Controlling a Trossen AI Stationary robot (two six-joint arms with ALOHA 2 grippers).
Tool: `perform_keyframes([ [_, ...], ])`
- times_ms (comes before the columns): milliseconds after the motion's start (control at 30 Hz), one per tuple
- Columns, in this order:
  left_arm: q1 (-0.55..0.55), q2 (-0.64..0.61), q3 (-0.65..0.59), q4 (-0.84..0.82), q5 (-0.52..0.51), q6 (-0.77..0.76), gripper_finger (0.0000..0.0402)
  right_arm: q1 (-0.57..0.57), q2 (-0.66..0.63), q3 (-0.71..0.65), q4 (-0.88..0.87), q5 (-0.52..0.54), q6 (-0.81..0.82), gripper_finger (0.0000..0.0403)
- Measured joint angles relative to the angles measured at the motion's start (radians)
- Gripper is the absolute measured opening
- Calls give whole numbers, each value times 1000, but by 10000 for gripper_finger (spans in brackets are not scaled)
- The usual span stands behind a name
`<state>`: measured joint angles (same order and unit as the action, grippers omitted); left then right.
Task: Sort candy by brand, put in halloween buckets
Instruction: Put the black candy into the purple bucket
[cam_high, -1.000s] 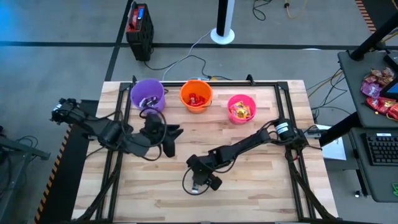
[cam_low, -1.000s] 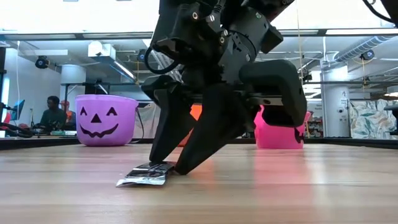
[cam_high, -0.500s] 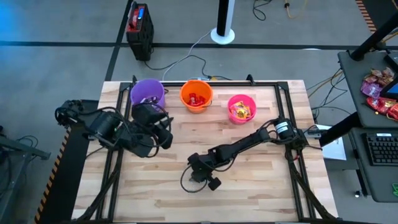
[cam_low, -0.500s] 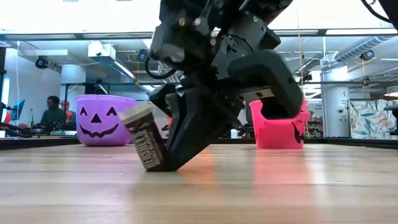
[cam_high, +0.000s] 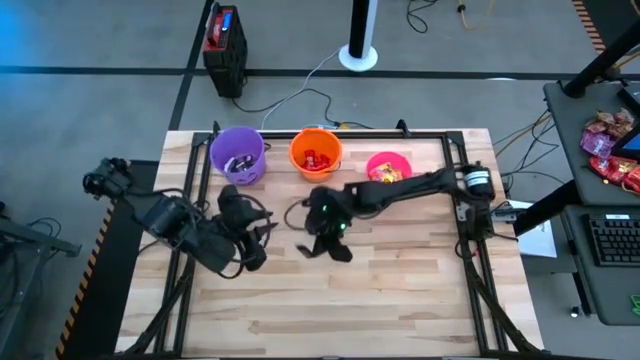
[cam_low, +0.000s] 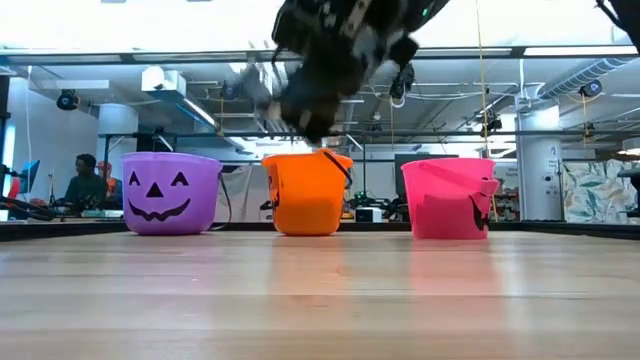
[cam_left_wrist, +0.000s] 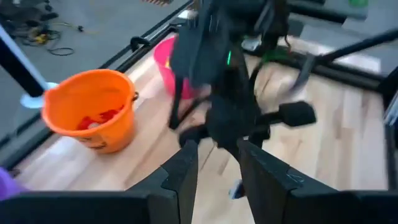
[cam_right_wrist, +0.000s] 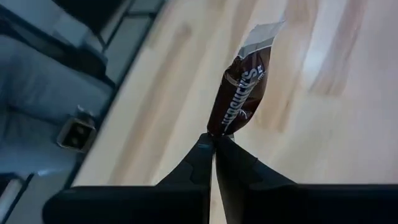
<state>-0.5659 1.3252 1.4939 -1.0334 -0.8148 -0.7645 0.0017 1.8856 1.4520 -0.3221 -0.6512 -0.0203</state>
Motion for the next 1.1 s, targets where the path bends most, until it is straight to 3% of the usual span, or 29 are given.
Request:
perform_keyframes([
  [67,-1,-58,-107,121,21,14,93,-10,-38,1,6,-5,1,9],
  [333,60,-267,-583,793,308,211,59,-16,-143,2,12,-10,63,9],
  [533,91,-300,-790,1082,206,252,50,-16,-149,2,21,5,105,9],
  [767,104,-308,-866,1180,259,45,66,-18,-150,2,50,50,102,9],
  [867,105,-315,-880,1244,307,37,78,-26,-150,2,71,49,99,9],
  [1100,142,-302,-885,1217,309,21,104,-29,-150,2,106,42,42,9],
])
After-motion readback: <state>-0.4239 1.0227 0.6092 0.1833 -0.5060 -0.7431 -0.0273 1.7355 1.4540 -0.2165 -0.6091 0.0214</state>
